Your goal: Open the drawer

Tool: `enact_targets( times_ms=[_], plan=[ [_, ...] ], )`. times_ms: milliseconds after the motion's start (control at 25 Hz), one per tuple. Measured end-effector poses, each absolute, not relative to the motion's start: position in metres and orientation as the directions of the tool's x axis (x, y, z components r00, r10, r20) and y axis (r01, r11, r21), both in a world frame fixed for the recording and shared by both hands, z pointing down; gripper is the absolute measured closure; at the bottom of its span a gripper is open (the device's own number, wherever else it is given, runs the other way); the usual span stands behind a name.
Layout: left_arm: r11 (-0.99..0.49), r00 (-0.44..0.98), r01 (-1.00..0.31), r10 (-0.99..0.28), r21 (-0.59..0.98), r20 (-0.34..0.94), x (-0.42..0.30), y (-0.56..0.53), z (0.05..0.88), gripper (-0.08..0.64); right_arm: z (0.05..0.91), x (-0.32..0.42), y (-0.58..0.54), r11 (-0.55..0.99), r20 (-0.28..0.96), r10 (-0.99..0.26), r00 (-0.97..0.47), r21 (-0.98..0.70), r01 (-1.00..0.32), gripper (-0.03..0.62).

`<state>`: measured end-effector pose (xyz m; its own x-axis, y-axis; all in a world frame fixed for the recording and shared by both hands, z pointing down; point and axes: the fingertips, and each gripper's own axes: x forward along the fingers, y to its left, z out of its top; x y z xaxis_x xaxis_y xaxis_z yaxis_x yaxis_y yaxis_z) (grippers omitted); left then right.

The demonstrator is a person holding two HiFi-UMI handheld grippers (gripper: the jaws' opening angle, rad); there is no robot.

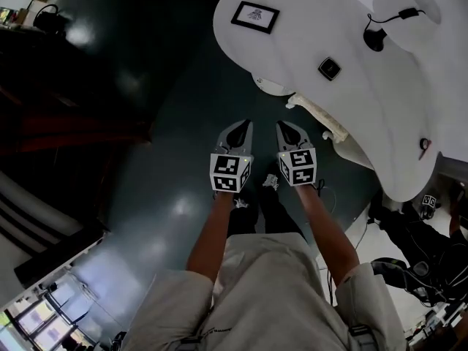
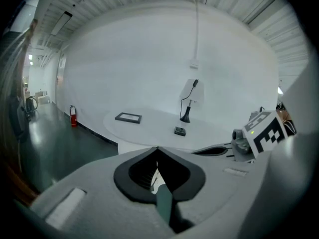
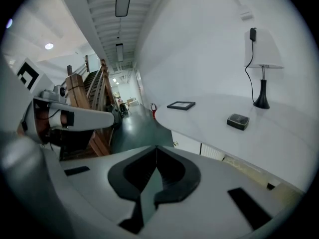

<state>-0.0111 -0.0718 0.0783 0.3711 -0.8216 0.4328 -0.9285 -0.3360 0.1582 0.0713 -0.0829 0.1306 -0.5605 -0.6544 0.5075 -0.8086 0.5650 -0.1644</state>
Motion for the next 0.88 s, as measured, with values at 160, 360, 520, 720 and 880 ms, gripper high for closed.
enact_targets(
  times_ms=[160, 360, 520, 720, 880],
  plan=[
    [-0.378, 0.418, -0.908, -0.805, 0.179, 0.42, -0.009, -0.088, 0.1, 0.549, 0.15, 0.058, -0.099, 0.588, 0.484, -0.623, -0.614, -0.228, -0.776, 0.577],
    [-0.423, 0.45, -0.892, -0.798, 0.159, 0.4, -0.023, -0.115, 0.18, 0.549, 0.213, 0.051, -0.13, 0.568, 0.47, -0.654, -0.594, -0.215, -0.795, 0.577],
    [-0.469, 0.477, -0.875, -0.789, 0.121, 0.387, -0.034, -0.143, 0.257, 0.551, 0.29, 0.032, -0.157, 0.519, 0.507, -0.658, -0.557, -0.232, -0.823, 0.577],
    [-0.502, 0.505, -0.858, -0.784, 0.11, 0.362, -0.044, -0.158, 0.354, 0.551, 0.36, 0.008, -0.172, 0.501, 0.43, -0.714, -0.552, -0.236, -0.832, 0.578],
    [-0.491, 0.483, -0.869, -0.812, 0.063, 0.327, -0.06, -0.182, 0.425, 0.551, 0.415, -0.015, -0.187, 0.545, 0.359, -0.731, -0.58, -0.202, -0.813, 0.578]
  ],
)
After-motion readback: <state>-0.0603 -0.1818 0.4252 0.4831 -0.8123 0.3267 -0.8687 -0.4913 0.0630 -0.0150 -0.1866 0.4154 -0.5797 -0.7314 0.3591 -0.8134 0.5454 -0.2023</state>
